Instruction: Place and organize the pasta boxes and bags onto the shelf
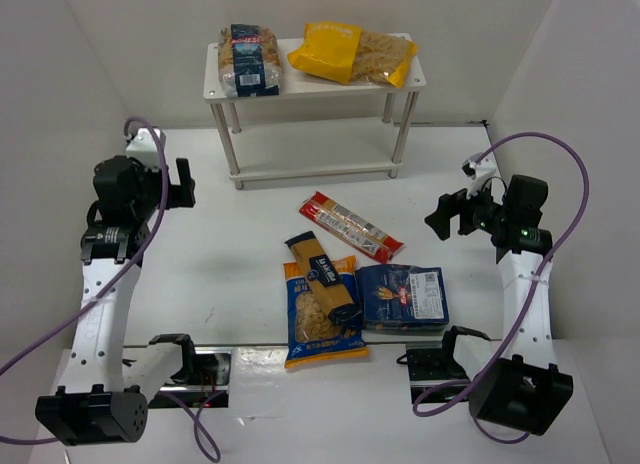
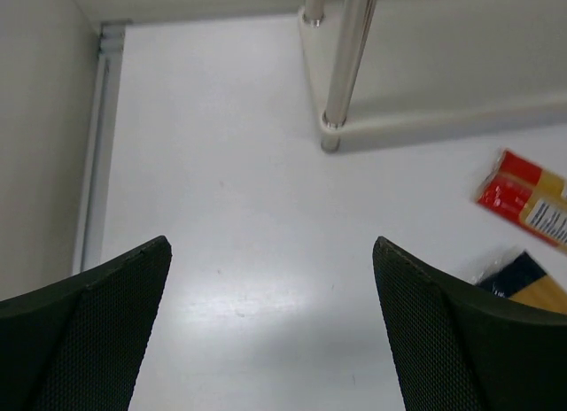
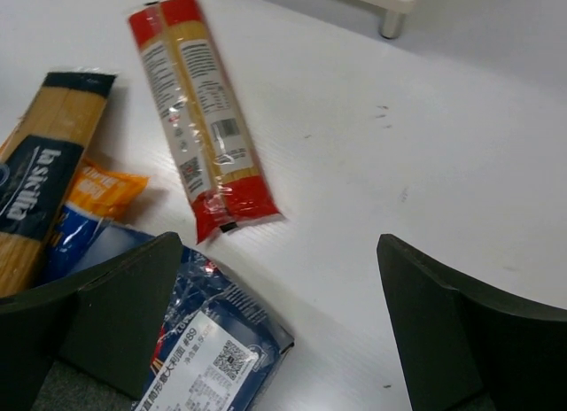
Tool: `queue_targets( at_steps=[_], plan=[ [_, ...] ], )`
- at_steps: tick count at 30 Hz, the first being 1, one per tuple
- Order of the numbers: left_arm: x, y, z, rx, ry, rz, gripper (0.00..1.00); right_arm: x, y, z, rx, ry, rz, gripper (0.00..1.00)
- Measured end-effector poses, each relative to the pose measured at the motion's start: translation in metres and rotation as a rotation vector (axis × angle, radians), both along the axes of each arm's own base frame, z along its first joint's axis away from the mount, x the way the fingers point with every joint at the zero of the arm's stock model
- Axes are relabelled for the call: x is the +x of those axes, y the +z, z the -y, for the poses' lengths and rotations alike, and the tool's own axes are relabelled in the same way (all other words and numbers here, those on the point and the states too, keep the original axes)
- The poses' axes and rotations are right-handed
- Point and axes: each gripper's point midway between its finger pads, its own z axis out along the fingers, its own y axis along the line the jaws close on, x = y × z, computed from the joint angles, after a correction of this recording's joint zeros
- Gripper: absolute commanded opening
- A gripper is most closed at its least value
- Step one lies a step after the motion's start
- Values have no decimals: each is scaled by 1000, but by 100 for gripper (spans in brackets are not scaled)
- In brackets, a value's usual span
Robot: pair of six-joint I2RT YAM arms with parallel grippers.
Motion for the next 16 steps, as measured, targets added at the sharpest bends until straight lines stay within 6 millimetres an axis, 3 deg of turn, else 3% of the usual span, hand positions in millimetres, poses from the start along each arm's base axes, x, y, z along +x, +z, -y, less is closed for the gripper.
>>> queue_targets(
  at_steps=[3, 5, 9, 16],
  plan=[
    [-13, -38, -2, -2, 11, -99, 100, 6, -3, 17, -23, -119, -24, 100],
    [-20, -52, -2, -5, 8, -147, 100, 8, -7, 28, -41, -197, -46, 100],
    [-28, -56, -4, 4, -5, -168, 100, 9, -16, 48, -69, -330, -88, 100],
    [-38, -72, -19, 8, 26, -212, 100, 8, -24, 65, -90, -444, -113, 100]
  ],
)
